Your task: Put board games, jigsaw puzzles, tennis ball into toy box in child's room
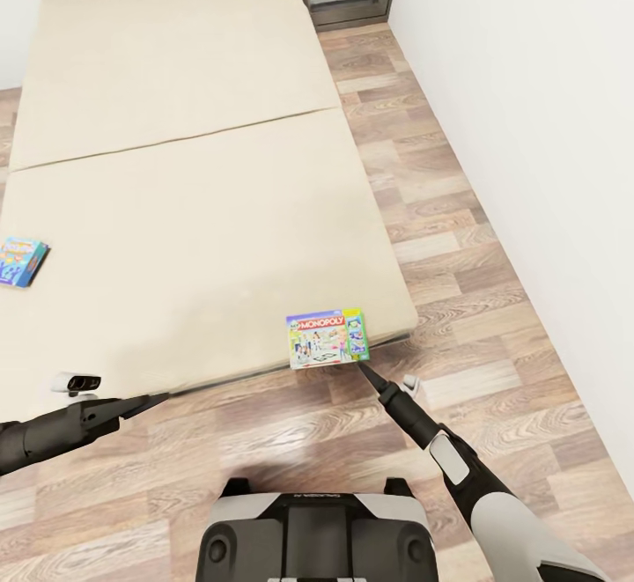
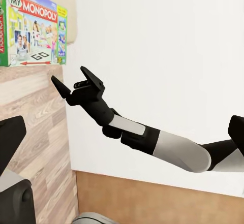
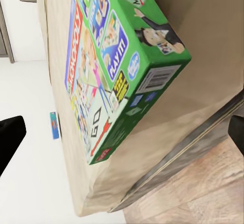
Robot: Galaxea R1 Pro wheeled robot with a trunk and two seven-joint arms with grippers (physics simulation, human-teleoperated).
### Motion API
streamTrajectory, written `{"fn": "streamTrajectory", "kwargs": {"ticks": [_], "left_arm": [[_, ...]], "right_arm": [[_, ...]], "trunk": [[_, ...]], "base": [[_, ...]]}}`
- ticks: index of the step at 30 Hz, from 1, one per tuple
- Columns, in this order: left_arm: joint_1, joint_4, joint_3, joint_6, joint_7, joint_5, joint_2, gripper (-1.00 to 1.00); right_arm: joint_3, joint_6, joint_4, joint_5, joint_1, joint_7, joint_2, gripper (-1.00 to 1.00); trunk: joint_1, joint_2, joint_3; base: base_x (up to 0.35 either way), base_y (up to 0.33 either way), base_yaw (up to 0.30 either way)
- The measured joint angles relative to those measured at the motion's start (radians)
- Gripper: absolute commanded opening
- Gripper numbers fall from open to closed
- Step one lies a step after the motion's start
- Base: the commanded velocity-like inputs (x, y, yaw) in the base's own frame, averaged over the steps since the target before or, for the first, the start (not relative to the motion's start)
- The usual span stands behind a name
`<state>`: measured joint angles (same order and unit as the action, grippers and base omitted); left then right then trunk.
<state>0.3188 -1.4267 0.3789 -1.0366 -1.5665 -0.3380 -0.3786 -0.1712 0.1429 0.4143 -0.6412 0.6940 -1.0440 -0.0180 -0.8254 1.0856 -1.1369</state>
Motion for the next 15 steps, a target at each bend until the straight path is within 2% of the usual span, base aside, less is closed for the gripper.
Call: {"fn": "streamTrajectory", "kwargs": {"ticks": [6,15], "left_arm": [[0.000,0.000,0.000,0.000,0.000,0.001,0.000,1.00],[0.000,0.000,0.000,0.000,0.000,0.001,0.000,1.00]], "right_arm": [[0.000,0.000,0.000,0.000,0.000,0.000,0.000,1.00],[0.000,0.000,0.000,0.000,0.000,0.000,-0.001,1.00]], "trunk": [[0.000,0.000,0.000],[0.000,0.000,0.000]], "base": [[0.080,0.029,0.000],[0.011,0.004,0.000]]}}
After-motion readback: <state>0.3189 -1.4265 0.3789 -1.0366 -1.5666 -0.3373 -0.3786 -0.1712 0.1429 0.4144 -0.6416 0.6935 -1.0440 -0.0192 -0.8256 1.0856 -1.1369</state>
